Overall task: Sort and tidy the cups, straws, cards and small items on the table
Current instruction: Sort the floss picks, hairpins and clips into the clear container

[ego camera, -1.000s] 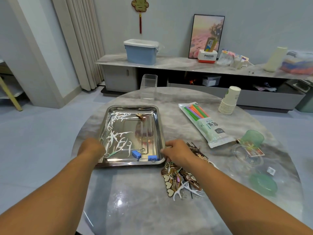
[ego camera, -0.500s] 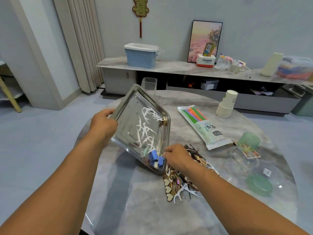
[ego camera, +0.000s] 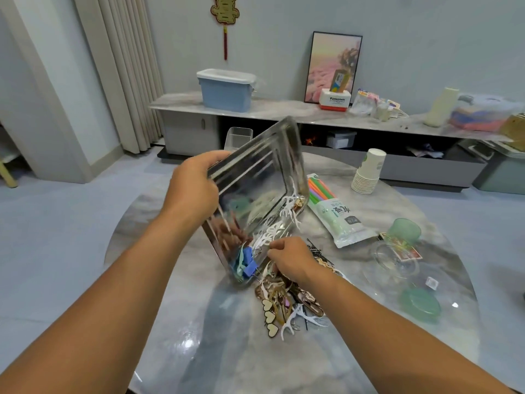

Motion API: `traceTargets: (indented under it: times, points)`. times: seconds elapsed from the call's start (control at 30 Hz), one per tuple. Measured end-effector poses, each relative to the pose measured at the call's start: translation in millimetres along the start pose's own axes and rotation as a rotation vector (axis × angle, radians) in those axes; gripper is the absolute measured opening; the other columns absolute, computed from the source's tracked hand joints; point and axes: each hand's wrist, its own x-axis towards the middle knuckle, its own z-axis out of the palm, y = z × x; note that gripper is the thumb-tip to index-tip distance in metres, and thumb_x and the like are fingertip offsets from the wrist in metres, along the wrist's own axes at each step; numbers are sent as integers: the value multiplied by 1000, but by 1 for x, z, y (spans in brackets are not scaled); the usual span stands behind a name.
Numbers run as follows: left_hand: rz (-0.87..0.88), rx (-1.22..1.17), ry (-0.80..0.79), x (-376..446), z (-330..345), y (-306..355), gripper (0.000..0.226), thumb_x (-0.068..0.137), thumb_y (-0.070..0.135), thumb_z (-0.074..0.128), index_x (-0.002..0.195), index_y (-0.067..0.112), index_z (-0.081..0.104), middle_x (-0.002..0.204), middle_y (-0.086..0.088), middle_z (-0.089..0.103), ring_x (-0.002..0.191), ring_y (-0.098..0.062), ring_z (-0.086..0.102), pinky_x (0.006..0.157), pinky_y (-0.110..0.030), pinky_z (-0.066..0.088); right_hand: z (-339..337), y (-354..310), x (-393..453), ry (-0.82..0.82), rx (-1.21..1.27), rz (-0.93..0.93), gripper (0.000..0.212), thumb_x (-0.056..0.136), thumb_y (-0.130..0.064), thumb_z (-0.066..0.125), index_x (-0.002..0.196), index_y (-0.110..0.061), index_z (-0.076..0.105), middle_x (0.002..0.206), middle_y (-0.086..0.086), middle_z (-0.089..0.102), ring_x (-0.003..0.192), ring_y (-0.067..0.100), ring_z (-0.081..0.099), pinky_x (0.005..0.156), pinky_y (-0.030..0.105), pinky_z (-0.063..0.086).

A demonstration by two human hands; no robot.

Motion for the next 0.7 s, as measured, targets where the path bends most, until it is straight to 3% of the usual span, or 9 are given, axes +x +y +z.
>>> traceTargets:
  times: [0.07,0.2,0.3,0.4,0.5,0.6,0.7]
  points:
    - [124,21,-10,-4,5,8,71,87,-16,43,117,43,70,105,18,71,96,-3,64,77,-20,55,-2,1,2,14,18,9,26,100,-15,58,124,-12,68,87,4,66,68,13,56,58,22,40]
    - [316,144,-54,-15,10,20,75,88,-14,44,131,44,64,108,19,67,92,8,57,77,-7,45,-4,6,4,32,34,29,27,100,-17,60,126,-12,65,95,11,67,67,17,57,55,23,42]
    - [517,240,-64,-22,12,21,78,80,-21,52,133,35,65,128,9,68,114,-7,60,96,-16,43,-5,7,7,39,49,54,21,100,-15,60,120,-12,68,104,16,73,84,28,67,68,32,54]
    - [607,299,-39,-27,11,19,77,75,-24,60,133,26,66,131,2,68,118,-18,63,98,-19,38,-5,5,7,36,42,58,16,101,-19,62,114,-13,69,106,14,73,87,28,68,84,36,57]
    - [635,294,-1,-28,6,21,70,78,-20,64,133,22,66,130,0,68,113,-20,64,95,-22,41,-6,4,8,50,25,61,14,101,-18,61,111,-17,70,103,10,73,84,23,67,80,32,57]
    - [627,265,82,-27,-5,21,61,84,-13,64,134,23,66,130,0,68,107,-20,65,92,-26,50,-6,7,5,73,22,47,15,100,-14,59,109,-16,71,87,6,71,67,17,62,59,24,50]
    - [353,35,117,-19,-18,7,64,89,-13,55,132,33,67,119,0,72,100,-13,69,86,-33,59,-7,11,2,106,52,12,15,98,-14,59,105,-19,71,81,2,69,64,15,61,58,24,47]
